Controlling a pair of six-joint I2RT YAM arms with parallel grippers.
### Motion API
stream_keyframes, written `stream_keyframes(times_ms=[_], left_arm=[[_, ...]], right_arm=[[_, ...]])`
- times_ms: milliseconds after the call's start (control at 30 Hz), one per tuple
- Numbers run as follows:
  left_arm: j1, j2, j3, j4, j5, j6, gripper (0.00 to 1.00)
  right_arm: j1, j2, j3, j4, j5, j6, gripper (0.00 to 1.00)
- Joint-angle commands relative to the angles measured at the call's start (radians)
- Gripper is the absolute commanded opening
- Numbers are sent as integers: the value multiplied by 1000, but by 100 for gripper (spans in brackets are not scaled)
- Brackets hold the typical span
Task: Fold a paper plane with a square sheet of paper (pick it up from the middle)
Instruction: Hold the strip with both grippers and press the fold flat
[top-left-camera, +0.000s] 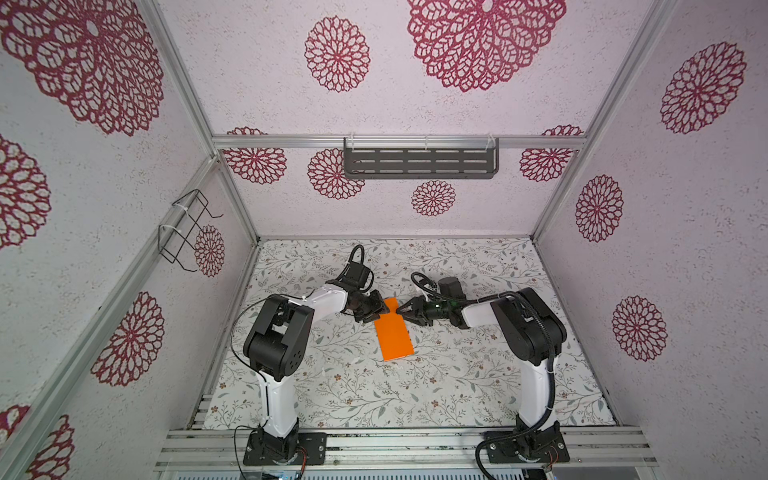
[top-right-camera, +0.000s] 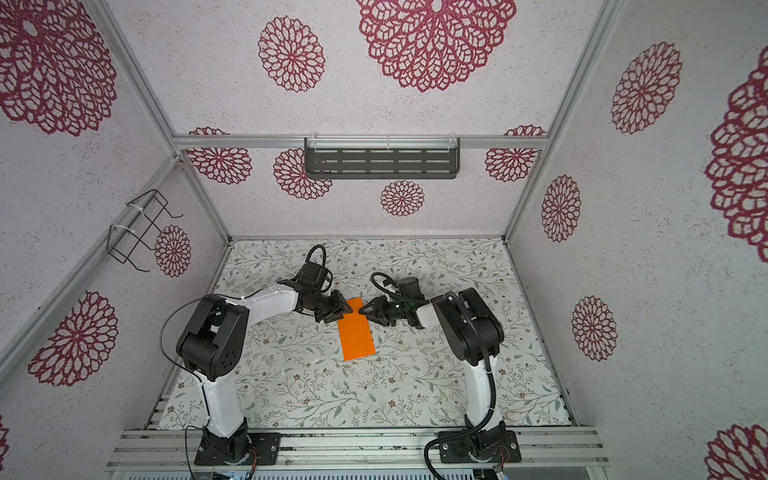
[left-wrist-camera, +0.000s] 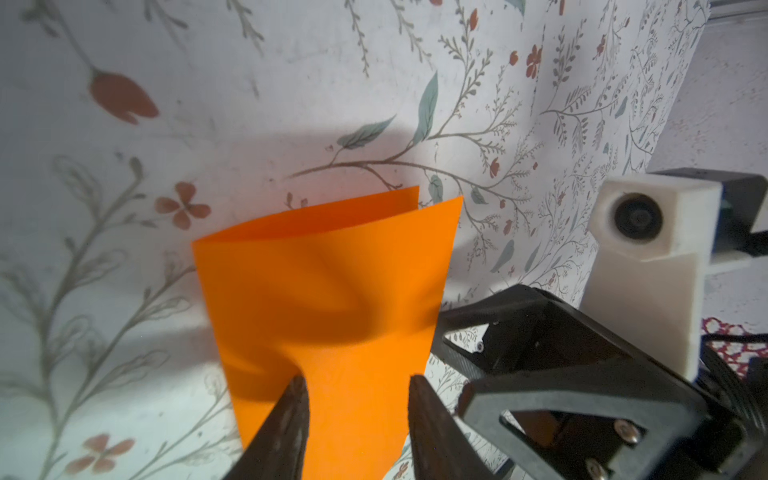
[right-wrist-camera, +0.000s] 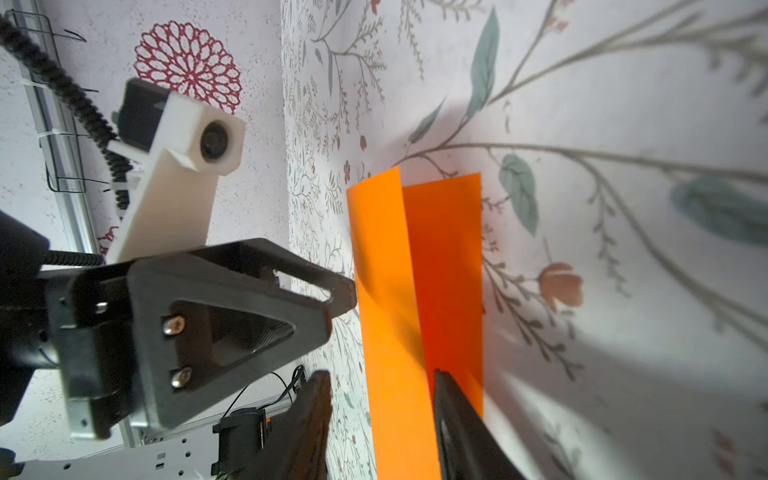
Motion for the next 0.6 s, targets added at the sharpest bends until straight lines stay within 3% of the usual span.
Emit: stream_keyframes(times_ms=[0, 333, 567], left_arm=[[6, 35, -4, 12, -13, 1, 42], [3, 44, -19, 14, -47, -15, 40], [4, 43, -29, 12, -64, -23, 40]], right_arm=[[-2, -7, -6, 52, -46, 11, 43], [8, -46, -83, 61, -53, 31, 38], [37, -123, -220, 151, -40, 128, 32]])
